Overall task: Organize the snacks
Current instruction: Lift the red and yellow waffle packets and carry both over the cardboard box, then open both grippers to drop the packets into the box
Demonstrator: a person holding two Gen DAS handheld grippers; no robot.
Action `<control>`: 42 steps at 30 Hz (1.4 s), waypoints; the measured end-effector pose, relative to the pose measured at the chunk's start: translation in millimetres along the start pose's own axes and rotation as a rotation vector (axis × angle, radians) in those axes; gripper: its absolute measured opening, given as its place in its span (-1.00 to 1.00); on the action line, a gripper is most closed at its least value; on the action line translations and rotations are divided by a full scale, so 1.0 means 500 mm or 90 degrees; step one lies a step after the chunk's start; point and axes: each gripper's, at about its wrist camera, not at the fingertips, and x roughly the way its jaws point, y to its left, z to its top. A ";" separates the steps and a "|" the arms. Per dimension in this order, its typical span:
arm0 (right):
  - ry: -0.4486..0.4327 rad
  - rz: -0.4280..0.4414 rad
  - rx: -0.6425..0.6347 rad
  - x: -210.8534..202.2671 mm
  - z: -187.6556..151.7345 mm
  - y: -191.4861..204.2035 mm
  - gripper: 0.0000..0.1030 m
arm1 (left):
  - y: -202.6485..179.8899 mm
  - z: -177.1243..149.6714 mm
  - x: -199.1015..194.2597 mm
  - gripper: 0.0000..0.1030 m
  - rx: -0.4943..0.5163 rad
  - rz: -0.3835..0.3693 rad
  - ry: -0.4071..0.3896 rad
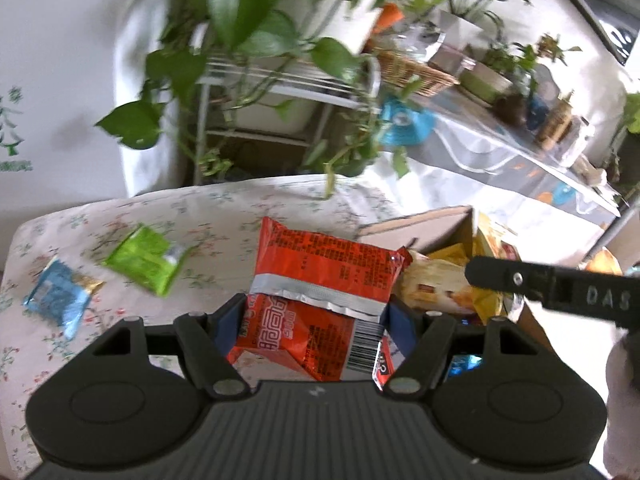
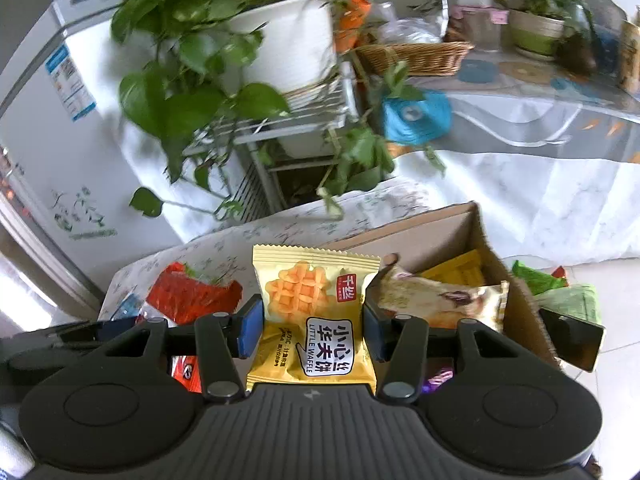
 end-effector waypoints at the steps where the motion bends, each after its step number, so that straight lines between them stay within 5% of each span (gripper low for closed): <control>1: -0.003 -0.004 0.004 -0.004 0.001 -0.009 0.12 | -0.010 -0.001 0.002 0.40 0.006 -0.005 0.000; 14: -0.021 -0.044 0.053 -0.040 -0.003 -0.091 0.12 | -0.124 -0.017 0.034 0.40 0.056 -0.065 0.017; 33: -0.007 -0.098 0.105 -0.048 -0.019 -0.142 0.13 | -0.181 -0.017 0.095 0.37 0.053 -0.067 0.028; 42: -0.011 -0.105 0.111 -0.043 -0.018 -0.138 0.40 | -0.188 -0.010 0.077 0.61 0.059 -0.054 0.005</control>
